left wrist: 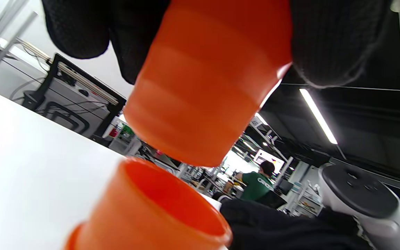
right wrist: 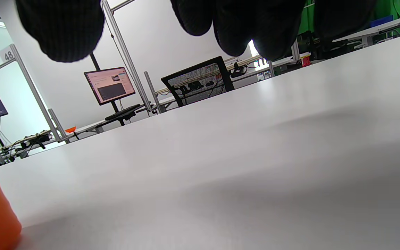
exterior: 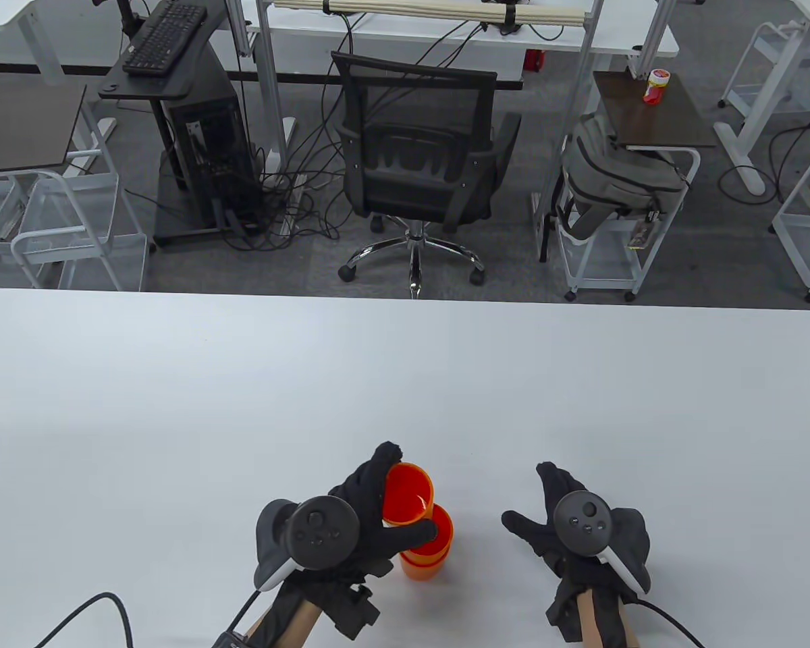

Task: Nest cup into cup

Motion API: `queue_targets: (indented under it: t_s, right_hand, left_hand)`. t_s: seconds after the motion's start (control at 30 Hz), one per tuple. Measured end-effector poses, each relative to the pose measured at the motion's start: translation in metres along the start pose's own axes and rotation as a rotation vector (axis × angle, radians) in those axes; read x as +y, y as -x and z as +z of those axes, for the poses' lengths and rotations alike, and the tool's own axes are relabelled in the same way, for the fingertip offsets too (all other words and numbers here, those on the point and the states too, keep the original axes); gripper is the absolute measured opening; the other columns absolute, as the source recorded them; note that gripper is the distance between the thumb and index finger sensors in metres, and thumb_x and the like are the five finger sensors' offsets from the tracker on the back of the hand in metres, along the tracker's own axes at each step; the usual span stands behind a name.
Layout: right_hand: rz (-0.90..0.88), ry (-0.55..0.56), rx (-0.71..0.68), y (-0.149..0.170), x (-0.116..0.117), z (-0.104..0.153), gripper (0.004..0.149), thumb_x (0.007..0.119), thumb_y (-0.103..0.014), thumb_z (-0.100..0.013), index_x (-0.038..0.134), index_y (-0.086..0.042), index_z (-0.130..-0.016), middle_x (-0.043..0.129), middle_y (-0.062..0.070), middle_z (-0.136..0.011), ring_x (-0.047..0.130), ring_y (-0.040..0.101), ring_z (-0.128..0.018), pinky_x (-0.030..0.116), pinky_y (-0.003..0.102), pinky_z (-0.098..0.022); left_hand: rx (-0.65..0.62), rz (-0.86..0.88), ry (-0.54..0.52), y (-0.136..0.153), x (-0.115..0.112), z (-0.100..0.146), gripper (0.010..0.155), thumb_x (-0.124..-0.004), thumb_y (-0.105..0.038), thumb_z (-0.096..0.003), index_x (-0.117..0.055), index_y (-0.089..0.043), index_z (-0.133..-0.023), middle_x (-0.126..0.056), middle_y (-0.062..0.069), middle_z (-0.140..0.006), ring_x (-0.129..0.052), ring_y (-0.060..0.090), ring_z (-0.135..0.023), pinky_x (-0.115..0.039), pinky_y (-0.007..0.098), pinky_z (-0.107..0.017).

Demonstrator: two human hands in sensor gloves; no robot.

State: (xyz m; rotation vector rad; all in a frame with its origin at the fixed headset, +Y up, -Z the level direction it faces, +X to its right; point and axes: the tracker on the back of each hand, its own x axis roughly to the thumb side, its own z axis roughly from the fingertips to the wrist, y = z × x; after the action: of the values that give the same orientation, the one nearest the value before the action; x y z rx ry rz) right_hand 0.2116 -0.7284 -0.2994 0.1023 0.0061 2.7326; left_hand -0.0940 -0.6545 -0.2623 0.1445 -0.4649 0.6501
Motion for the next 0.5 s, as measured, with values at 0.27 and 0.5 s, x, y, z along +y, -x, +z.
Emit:
queue_targets:
  t_s: [0.27,0.5]
  right_hand:
    - [0.010,-0.003,-0.004,-0.001,0.000,0.000,0.093,0.076,-0.059,-0.050,0.041,-0.002,-0.114,0.053,0.031,-0.112,0.059,0.056,-0.099,0.052,0.074,-0.065]
    - [0.022,-0.009,-0.006,-0.003,0.002,0.000,0.093,0.076,-0.059,-0.050,0.041,-0.002,-0.114,0.053,0.030,-0.113,0.059,0.056,-0.099,0.052,0.074,-0.065]
  left_hand:
    - [-0.031,-0.061,0.053,-0.005,-0.024,-0.005,0.106,-0.081,-0.068,-0.0430,-0.045,0.000,-0.115,-0.074,0.022,-0.111,-0.089,0.037,-0.093,-0.074,0.060,-0.070]
    - [-0.023,-0.092,0.110,0.000,-0.038,-0.007,0.106,-0.081,-0.068,-0.0437,-0.044,0.000,-0.115,-0.073,0.022,-0.111,-0.088,0.038,-0.094,-0.073,0.061,-0.070]
